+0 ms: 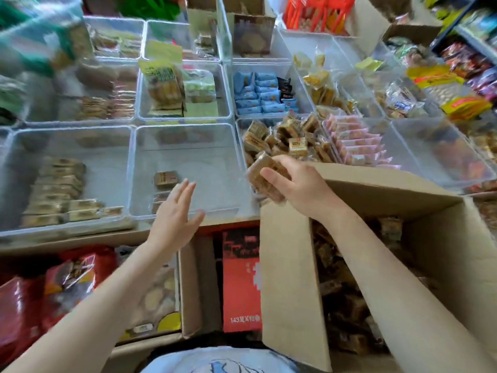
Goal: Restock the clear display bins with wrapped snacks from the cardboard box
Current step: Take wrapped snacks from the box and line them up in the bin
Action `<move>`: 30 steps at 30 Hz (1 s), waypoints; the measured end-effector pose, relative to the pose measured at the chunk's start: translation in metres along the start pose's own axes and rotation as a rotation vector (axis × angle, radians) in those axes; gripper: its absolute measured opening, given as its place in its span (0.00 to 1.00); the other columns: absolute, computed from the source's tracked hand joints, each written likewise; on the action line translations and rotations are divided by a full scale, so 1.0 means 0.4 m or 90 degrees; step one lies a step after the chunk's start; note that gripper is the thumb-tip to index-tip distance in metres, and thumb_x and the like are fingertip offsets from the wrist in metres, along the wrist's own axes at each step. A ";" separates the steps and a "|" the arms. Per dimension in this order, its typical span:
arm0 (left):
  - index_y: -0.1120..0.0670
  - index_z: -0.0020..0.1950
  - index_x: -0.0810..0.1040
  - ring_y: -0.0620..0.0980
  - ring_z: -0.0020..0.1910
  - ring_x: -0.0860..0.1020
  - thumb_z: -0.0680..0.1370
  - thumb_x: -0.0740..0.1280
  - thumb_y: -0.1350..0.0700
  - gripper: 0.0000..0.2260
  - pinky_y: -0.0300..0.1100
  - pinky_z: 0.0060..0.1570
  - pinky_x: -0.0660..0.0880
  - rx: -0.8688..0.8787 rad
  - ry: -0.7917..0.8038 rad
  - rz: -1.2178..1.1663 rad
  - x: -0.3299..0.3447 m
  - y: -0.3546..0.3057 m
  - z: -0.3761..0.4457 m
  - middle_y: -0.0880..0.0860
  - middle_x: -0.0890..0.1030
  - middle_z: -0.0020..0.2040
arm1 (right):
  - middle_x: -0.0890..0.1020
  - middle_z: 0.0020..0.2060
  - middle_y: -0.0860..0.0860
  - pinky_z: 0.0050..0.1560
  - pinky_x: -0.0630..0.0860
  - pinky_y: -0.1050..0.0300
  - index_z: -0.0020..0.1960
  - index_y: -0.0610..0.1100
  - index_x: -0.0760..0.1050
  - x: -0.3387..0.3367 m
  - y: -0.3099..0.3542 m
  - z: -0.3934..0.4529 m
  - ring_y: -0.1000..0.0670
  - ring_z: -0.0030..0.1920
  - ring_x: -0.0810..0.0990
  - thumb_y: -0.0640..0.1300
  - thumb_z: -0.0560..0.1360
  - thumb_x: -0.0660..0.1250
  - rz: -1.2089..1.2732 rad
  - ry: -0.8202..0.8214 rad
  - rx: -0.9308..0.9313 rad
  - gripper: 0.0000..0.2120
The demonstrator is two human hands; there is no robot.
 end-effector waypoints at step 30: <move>0.56 0.82 0.43 0.56 0.82 0.48 0.77 0.53 0.38 0.40 0.53 0.73 0.67 -0.044 0.006 0.151 -0.028 0.383 0.112 0.57 0.42 0.82 | 0.65 0.71 0.41 0.67 0.71 0.45 0.76 0.47 0.63 0.760 -0.082 0.710 0.38 0.69 0.70 0.56 0.70 0.77 -0.287 0.242 0.147 0.41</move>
Point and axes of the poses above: each hand's wrist, its own z-axis towards the middle knuckle, its own x-axis out of the palm, y = z × x, the point moved 4 cm from there along z, towards the middle knuckle
